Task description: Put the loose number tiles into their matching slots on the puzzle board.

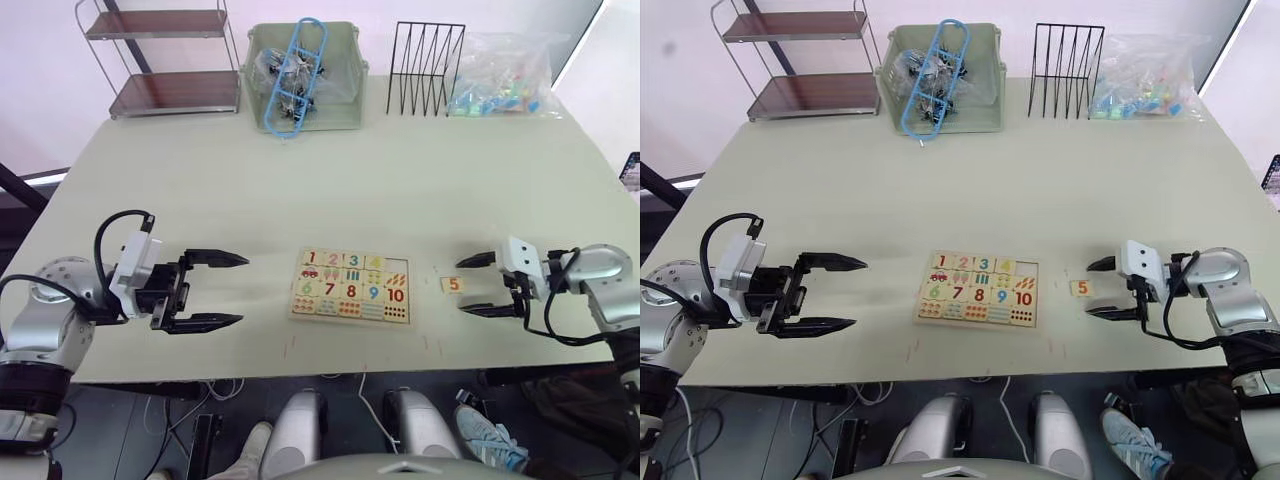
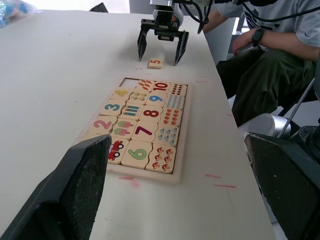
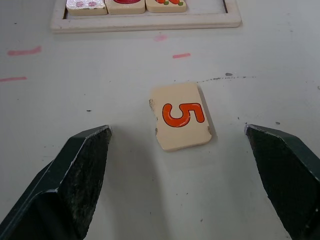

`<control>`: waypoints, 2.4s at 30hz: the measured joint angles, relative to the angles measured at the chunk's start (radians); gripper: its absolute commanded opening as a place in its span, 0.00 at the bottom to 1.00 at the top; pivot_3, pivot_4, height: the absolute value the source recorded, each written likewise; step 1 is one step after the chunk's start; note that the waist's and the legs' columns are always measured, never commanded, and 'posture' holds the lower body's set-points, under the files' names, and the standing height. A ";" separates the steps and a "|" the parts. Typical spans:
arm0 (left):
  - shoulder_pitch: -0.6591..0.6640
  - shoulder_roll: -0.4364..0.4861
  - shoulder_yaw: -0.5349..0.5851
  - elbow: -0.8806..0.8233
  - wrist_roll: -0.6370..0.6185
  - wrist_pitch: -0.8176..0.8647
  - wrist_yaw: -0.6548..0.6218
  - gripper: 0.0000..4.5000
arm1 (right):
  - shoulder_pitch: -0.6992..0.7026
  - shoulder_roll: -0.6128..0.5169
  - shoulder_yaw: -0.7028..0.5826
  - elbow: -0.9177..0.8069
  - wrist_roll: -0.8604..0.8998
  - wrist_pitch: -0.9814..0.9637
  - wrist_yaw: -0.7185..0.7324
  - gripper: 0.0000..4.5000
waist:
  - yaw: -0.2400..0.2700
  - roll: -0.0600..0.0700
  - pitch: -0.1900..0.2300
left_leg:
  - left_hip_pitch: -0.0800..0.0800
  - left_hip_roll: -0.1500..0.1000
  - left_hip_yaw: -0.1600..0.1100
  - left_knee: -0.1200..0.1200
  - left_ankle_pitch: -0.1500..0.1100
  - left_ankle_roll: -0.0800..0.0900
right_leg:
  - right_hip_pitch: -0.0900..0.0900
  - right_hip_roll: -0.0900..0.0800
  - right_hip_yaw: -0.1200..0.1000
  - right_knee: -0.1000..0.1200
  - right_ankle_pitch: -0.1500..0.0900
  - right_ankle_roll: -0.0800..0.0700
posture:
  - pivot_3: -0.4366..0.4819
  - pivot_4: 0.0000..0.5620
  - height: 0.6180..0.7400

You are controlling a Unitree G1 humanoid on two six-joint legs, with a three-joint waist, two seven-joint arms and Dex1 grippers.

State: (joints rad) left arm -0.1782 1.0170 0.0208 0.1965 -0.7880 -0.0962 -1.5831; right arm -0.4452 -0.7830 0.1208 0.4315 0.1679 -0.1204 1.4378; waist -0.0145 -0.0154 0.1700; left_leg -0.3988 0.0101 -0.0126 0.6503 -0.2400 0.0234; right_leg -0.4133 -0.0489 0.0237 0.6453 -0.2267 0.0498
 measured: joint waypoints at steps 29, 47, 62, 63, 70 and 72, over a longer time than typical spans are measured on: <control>0.060 -0.109 0.096 -0.068 0.039 0.011 0.002 1.00 | -0.027 -0.034 0.029 -0.395 -0.006 0.455 -0.152 0.19 | 0.002 0.000 0.000 | 0.000 0.000 0.000 0.001 0.000 0.000 | 0.000 0.000 0.000 0.001 0.000 0.000 | 0.48 0.27 1.00; 0.196 -0.187 0.217 -0.261 0.060 0.076 0.105 1.00 | -0.328 0.014 0.278 -0.605 -0.014 0.999 -0.246 0.19 | 0.000 0.000 0.000 | -0.001 0.000 -0.001 0.001 0.000 0.000 | -0.001 -0.002 -0.001 0.001 -0.001 -0.002 | 0.48 0.27 1.00; 0.290 -0.228 0.295 -0.292 0.080 0.065 0.141 1.00 | -0.504 0.042 0.494 -0.548 -0.055 1.215 -0.257 0.19 | -0.003 0.000 0.000 | -0.001 0.000 -0.002 0.000 0.000 0.000 | -0.002 -0.003 -0.001 0.001 -0.001 -0.003 | 0.48 0.27 1.00; 0.292 -0.232 0.295 -0.292 0.080 0.065 0.141 1.00 | -0.508 0.048 0.502 -0.538 -0.057 1.216 -0.260 0.19 | -0.003 0.000 0.000 | -0.002 0.000 -0.002 0.000 0.000 0.000 | -0.002 -0.003 -0.001 0.001 -0.001 -0.003 | 0.48 0.27 1.00; 0.296 -0.238 0.300 -0.288 0.081 0.061 0.138 1.00 | -0.528 0.077 0.547 -0.479 -0.078 1.196 -0.268 0.19 | -0.003 0.000 0.000 | -0.002 0.000 -0.001 0.000 0.000 0.000 | -0.002 -0.003 -0.001 0.001 -0.001 -0.003 | 0.48 0.27 1.00; 0.296 -0.238 0.305 -0.283 0.081 0.059 0.136 1.00 | -0.533 0.085 0.555 -0.463 -0.082 1.184 -0.267 0.19 | -0.003 0.000 0.000 | -0.002 0.000 -0.001 0.000 0.000 0.000 | -0.003 -0.003 -0.001 0.001 -0.001 -0.003 | 0.48 0.27 1.00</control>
State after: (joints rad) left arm 0.1183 0.7789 0.3261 -0.0866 -0.7067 -0.0374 -1.4471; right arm -0.9779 -0.6976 0.6762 -0.0314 0.0863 1.0632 1.1706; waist -0.0172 -0.0154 0.1701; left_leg -0.4004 0.0100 -0.0140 0.6506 -0.2400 0.0233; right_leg -0.4159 -0.0519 0.0223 0.6465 -0.2274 0.0471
